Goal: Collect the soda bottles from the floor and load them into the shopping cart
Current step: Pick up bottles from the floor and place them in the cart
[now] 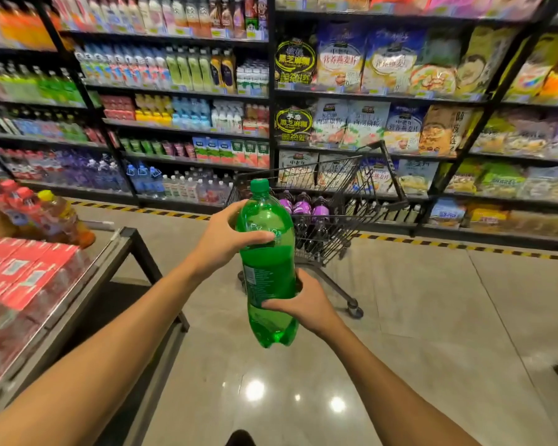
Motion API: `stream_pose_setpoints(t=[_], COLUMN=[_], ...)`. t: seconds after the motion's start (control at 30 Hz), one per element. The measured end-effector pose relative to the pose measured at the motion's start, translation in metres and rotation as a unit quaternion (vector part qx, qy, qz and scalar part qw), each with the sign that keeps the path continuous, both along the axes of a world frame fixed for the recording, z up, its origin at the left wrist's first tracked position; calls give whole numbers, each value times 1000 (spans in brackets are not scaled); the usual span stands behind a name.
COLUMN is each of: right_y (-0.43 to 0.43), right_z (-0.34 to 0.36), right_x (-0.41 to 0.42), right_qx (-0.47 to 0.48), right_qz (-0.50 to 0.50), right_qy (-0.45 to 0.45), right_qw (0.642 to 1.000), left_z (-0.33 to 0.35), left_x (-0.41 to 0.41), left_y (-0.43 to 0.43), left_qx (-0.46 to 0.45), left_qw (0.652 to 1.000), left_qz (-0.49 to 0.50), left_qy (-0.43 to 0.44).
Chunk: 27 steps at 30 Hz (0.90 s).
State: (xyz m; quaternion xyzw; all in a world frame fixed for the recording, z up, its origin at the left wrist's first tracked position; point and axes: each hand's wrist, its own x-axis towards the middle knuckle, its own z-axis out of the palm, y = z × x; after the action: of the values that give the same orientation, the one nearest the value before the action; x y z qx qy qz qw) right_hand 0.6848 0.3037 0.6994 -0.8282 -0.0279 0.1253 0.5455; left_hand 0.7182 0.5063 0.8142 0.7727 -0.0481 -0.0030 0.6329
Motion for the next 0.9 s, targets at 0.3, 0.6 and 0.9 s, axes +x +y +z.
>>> stream_pose_setpoints(t=[0.3, 0.6, 0.9], right_y=[34, 71, 91], right_z=[-6, -6, -16], right_x=[162, 316, 464], right_qx=[9, 24, 42], right_qz=[-18, -44, -19], right_qy=[14, 21, 34], right_qw=[1000, 999, 998], left_z=[-4, -5, -18], left_x=[171, 338, 488], left_y=[36, 70, 88], left_qx=[3, 10, 13], left_qw=[1000, 999, 998], left_qz=[-14, -49, -43], left_qy=[13, 19, 36])
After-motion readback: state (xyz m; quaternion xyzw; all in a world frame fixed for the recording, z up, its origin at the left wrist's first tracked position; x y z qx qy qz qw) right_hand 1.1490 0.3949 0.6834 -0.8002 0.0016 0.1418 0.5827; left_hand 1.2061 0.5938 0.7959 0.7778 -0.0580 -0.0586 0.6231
